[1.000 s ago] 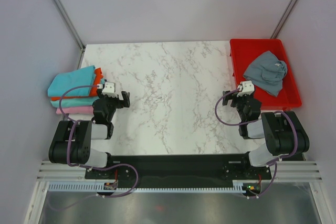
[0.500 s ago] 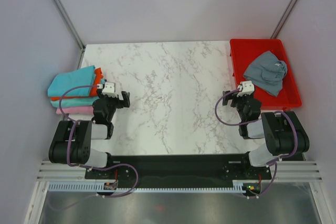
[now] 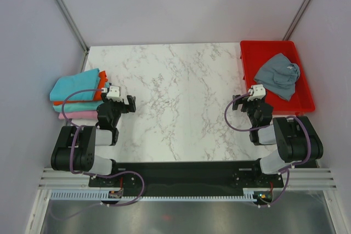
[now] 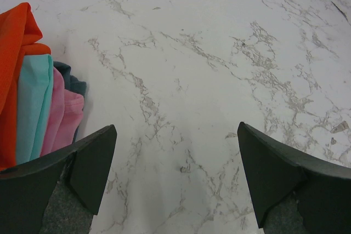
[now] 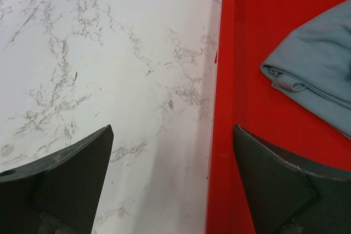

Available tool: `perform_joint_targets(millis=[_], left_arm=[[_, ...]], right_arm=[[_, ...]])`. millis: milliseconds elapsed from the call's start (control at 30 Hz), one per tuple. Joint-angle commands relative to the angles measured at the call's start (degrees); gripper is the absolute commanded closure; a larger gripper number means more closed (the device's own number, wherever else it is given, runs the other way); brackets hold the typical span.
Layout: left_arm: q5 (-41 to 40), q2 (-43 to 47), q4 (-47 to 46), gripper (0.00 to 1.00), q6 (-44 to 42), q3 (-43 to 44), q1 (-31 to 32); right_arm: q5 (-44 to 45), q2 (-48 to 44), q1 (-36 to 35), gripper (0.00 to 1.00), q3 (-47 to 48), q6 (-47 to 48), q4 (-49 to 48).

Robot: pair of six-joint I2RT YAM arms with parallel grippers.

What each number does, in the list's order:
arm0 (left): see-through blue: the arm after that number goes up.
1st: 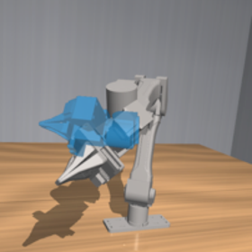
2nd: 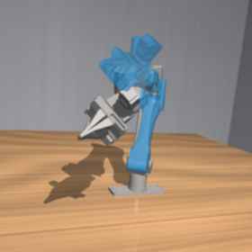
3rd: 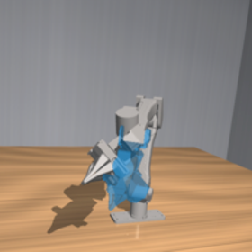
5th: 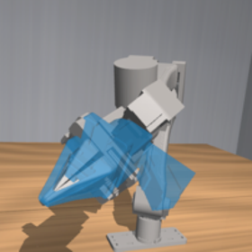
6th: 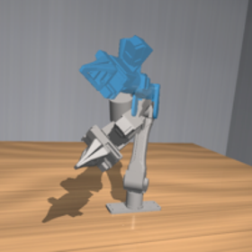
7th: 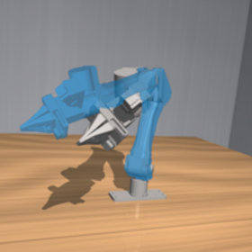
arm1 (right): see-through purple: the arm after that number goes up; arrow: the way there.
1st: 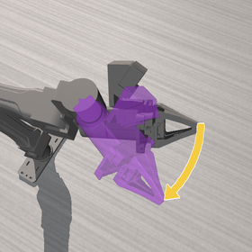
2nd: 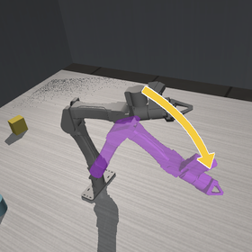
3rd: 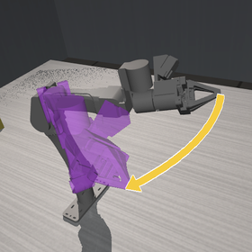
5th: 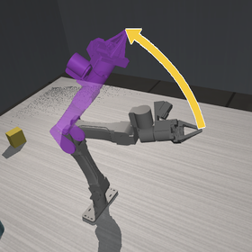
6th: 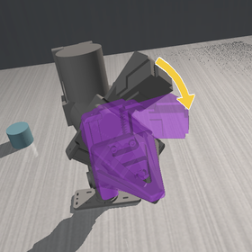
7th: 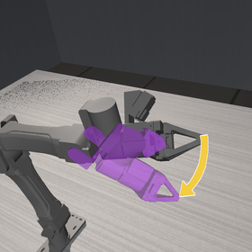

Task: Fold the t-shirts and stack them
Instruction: Neatly place the folded tshirt to the corner

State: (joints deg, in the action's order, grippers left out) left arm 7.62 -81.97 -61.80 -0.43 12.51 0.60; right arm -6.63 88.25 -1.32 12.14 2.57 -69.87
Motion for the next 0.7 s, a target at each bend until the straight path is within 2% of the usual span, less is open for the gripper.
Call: perform_joint_targets(millis=[0,667], left_arm=[[-0.9,0.1,-1.7,0.01,0.6,0.7,-0.2],[-0.9,0.1,-1.4,0.01,0.6,0.8,-0.2]], right_arm=[[-1.7,-0.4,0.0,0.02,-0.3,-0.8,-2.3],[-1.6,-0.4,0.0,0.02,-0.3,-0.7,-2.3]])
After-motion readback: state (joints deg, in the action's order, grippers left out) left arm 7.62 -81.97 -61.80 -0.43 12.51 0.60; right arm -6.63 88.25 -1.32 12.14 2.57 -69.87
